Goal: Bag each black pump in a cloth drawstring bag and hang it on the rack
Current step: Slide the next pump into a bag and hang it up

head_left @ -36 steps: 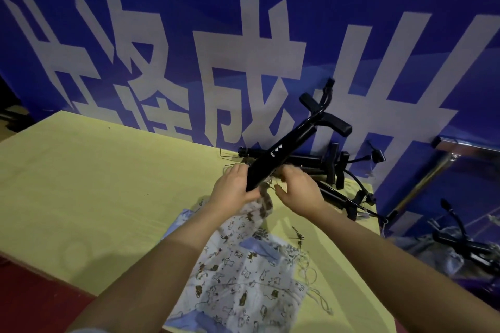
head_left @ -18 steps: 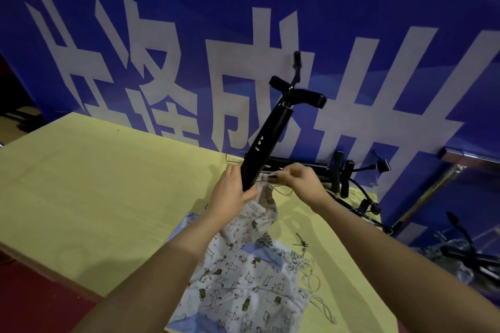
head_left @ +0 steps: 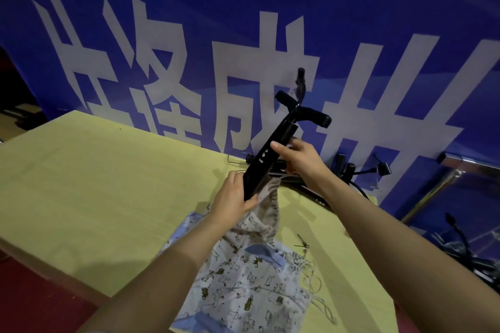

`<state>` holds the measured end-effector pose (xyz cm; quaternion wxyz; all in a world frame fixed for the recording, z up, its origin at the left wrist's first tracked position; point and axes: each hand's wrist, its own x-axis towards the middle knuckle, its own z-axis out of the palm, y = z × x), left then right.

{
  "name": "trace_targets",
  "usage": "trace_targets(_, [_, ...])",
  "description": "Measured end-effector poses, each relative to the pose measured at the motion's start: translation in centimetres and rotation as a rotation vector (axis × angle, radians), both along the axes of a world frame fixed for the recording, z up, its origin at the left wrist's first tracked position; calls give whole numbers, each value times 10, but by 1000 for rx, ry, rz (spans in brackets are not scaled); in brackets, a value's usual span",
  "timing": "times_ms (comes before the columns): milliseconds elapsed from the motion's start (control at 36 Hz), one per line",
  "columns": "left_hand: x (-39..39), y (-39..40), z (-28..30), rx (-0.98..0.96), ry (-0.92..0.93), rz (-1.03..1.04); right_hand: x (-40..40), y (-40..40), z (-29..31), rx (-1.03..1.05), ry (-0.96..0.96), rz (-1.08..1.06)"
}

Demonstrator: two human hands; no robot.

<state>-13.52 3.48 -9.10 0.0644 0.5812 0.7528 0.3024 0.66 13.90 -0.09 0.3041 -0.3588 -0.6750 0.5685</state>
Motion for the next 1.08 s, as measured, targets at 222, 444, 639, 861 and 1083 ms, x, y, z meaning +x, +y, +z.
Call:
trace_targets(222, [-7,-6,-6,-395,159,-61,-8,-12,-21,84,-27,-69])
trace_targets(444, [-18,-7,9,-224,-225,75,-8,-15,-28,154,-66,-39])
trace_targets(639, [-18,4,60,242,-367,135,-20,-16,-36,270,-188,-38])
trace_targets(861, [-17,0,86,133,74,-19,-37,-23,-43,387,-342,32])
trace_targets(1083, [-29,0,78,77,66,-3,-34,-20,-34,337,-342,208])
